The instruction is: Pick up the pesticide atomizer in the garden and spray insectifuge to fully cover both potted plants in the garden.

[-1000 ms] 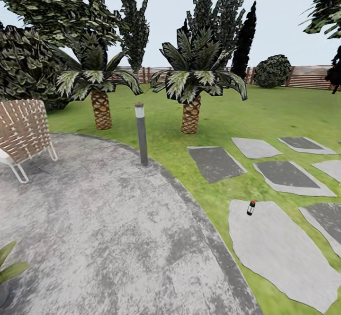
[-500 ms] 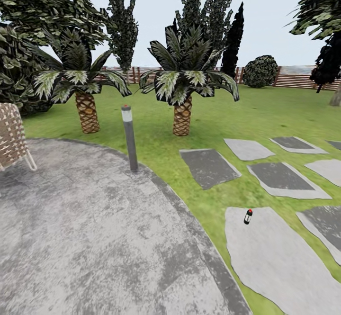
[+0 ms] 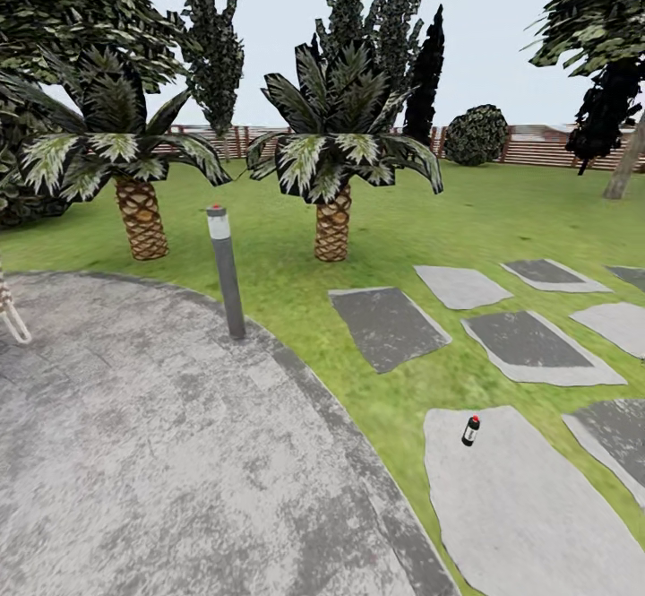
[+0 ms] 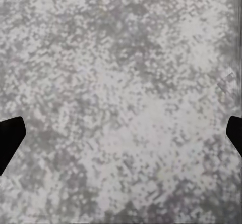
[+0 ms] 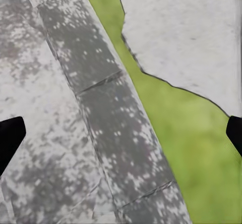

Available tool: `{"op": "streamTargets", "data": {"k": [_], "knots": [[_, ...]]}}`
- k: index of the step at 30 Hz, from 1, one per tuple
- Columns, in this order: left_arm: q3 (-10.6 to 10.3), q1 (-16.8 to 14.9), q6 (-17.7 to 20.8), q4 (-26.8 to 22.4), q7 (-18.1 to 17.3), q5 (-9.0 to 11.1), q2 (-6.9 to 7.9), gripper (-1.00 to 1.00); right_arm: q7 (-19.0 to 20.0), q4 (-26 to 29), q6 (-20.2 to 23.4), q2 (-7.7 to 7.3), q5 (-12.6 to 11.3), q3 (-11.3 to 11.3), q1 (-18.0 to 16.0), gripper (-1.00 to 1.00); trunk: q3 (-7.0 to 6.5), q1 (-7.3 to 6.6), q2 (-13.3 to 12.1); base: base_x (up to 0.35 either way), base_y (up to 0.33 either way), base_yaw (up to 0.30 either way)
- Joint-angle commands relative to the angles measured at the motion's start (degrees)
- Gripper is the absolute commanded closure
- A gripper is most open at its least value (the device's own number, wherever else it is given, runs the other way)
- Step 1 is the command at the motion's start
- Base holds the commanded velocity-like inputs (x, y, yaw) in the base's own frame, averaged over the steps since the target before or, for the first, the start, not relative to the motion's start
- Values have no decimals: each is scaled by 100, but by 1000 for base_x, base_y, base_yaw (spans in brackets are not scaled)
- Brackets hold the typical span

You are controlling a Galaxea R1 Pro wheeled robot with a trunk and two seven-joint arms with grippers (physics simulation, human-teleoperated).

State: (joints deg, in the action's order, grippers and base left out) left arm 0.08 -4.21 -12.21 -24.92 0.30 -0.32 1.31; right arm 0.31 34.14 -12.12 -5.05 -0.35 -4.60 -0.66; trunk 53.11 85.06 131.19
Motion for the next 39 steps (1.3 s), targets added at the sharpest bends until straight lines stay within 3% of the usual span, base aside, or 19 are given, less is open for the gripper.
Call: {"op": "streamTargets", "data": {"k": [1, 21, 39], "knots": [[1, -1, -18, 2, 4, -4, 1, -100, 4, -6, -18, 2, -6, -5, -4, -100, 5, 2, 2, 317, 127, -277], [1, -1, -18, 4, 5, 0, 1, -100, 5, -13, -18, 4, 0, -5, -4, -100, 5, 2, 2, 283, 222, -295], [1, -1, -18, 4, 5, 5, 1, -100, 5, -19, -18, 4, 0, -5, -4, -100, 5, 2, 2, 183, 257, -298]]}}
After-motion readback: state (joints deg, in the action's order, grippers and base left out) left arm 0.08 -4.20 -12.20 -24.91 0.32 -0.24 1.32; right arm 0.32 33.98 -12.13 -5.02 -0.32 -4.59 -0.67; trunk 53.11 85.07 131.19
